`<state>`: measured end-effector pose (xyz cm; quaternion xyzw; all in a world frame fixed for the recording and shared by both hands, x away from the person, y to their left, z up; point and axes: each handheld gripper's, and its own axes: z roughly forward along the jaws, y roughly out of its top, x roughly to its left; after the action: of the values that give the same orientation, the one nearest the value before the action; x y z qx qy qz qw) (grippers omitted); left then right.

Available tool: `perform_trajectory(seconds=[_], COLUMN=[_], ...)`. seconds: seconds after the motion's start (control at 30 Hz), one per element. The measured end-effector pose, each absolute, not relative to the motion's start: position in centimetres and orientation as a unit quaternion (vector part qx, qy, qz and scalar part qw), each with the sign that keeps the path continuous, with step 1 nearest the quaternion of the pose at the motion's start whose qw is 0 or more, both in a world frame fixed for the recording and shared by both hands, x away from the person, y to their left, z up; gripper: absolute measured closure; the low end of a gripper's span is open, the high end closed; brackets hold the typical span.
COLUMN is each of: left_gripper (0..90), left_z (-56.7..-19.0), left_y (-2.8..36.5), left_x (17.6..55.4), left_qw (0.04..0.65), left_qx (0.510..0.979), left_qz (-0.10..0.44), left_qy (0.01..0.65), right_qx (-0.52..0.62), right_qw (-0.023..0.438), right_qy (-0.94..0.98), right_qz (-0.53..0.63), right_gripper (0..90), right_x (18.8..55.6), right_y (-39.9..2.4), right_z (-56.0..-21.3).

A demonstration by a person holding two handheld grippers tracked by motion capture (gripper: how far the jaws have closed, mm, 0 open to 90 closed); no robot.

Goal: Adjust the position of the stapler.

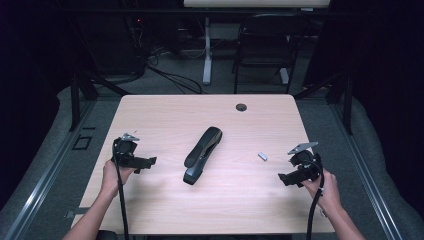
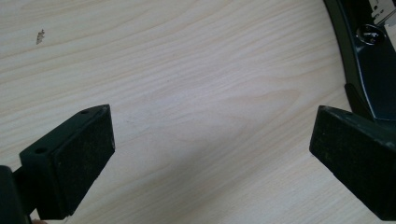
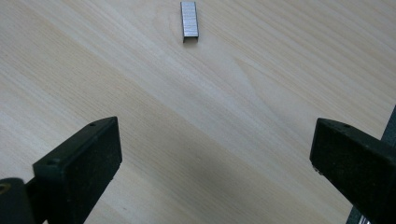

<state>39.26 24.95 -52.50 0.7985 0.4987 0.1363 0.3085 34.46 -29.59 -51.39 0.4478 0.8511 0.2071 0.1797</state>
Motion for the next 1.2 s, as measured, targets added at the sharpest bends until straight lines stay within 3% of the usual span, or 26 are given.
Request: perform_trajectory(seconds=[0.73, 1.2], left_gripper=[0.2, 0.1], left_z=[-50.9, -50.2], left_y=[21.3, 16.5], left_x=[37.8, 36.1], left_qw=[0.333, 0.348], left_qx=[0.821, 0.846], left_qz=[0.125, 0.111], left_qy=[0.446, 0.388], right_qx=[0.454, 0.449], right_qw=[0.178, 0.172], right_qy=[0.851, 0.856], right_qz=[0.195, 0.188], right_gripper=[3.1, 3.2], right_x=[34.9, 35.0], right_y=[-29.8, -29.7], right_z=[-51.7, -51.9])
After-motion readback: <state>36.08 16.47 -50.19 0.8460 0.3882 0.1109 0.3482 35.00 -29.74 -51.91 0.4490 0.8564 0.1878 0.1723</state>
